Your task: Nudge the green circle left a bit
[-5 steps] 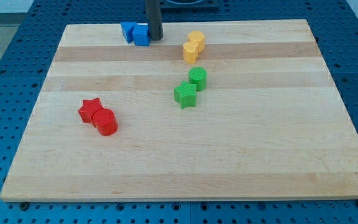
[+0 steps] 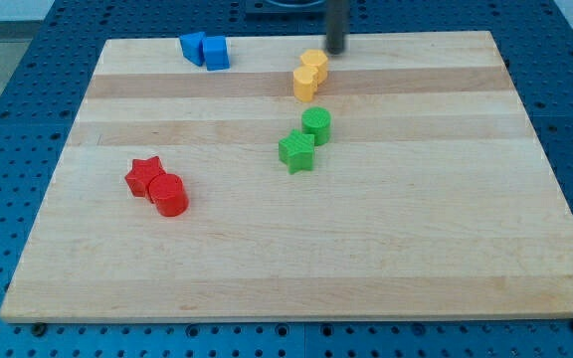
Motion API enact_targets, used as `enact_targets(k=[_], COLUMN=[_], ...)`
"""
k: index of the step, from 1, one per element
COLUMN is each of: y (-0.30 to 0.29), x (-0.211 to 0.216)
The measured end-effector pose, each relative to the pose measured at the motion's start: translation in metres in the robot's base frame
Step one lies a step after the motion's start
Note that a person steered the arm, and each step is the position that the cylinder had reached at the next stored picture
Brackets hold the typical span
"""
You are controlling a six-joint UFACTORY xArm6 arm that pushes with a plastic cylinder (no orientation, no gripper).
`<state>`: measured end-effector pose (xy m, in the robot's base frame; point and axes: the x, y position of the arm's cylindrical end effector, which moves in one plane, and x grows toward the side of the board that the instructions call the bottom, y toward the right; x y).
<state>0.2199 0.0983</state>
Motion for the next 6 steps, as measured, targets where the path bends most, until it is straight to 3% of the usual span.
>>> enact_targets(k=[2,3,4,5,6], y=[0.138,0.105,0.014,-0.06,-0.071], x=[0.0,0.063,0.119,0.159,0.159])
